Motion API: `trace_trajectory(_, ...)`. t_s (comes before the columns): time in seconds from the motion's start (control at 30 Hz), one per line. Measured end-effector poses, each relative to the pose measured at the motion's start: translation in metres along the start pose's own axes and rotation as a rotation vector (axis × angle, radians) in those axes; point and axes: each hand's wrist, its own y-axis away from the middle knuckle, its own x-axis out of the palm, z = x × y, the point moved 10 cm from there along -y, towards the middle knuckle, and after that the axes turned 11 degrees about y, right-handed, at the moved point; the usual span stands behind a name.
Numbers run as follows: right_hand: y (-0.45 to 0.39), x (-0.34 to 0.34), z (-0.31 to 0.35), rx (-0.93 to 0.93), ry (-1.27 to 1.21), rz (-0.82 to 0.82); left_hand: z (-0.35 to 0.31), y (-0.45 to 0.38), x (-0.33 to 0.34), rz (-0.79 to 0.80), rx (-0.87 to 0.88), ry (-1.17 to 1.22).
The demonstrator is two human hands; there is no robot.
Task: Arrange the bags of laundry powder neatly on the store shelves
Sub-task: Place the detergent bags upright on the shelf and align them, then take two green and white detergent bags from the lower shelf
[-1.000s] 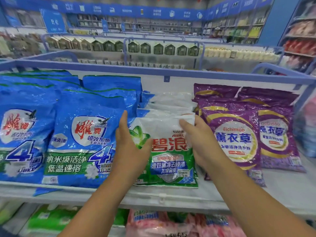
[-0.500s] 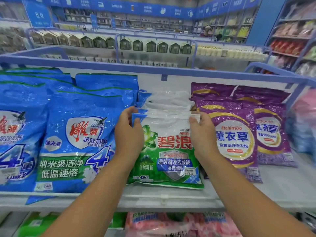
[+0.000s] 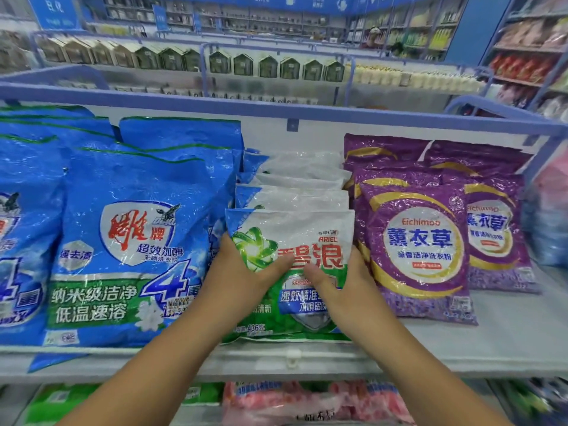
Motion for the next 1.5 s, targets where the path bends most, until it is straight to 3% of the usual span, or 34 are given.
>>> trace_trajectory(0.13, -0.015, -0.006, 0.006, -0.031, 0.019, -0.163, -0.005, -0.007, 0.002, -0.127, 0.121, 0.106)
trace_trajectory(0.3, -0.026, -0.007, 0.013, -0.068, 0.004, -0.195, -0.014, -0.01, 0.004, -0.166, 0.253, 0.119)
trace_trajectory(0.53, -0.041, -0.01, 0.006, -0.018, 0.034, -0.144, -0.019, -0.026, -0.002, -0.161, 0.268, 0.017)
trace_trajectory(0.8, -0.03, -0.025, 0.008, 0.168, -0.023, -0.047, -0.017, -0.016, -0.011, -0.184, 0.286, 0.07)
trace_trajectory(0.87, -0.017, -0.026, 0.015, 0.13, -0.004, -0.015, -0.024, 0.002, -0.011, -0.175, 0.44, -0.036)
trace_trajectory(0.93, -0.001, -0.024, 0.021, 0.051, 0.035, -0.011, -0.028, 0.016, -0.002, -0.135, 0.593, -0.289)
trace_trajectory(1.0, 0.014, -0.019, 0.021, -0.016, 0.104, -0.024, -0.019, 0.019, 0.015, -0.035, 0.641, -0.5)
trace_trajectory(1.17, 0.038, -0.009, 0.003, -0.12, 0.499, 0.027, -0.006, 0.021, 0.031, 0.053, 0.559, -0.648)
trace_trajectory(1.37, 0.072, -0.022, -0.01, -0.185, 0.619, 0.098, 0.0, 0.059, 0.053, 0.094, 0.471, -0.788)
trace_trajectory(1.5, 0.107, -0.04, -0.02, -0.281, 0.65, 0.095, -0.002, 0.1, 0.075, 0.1, 0.44, -0.711)
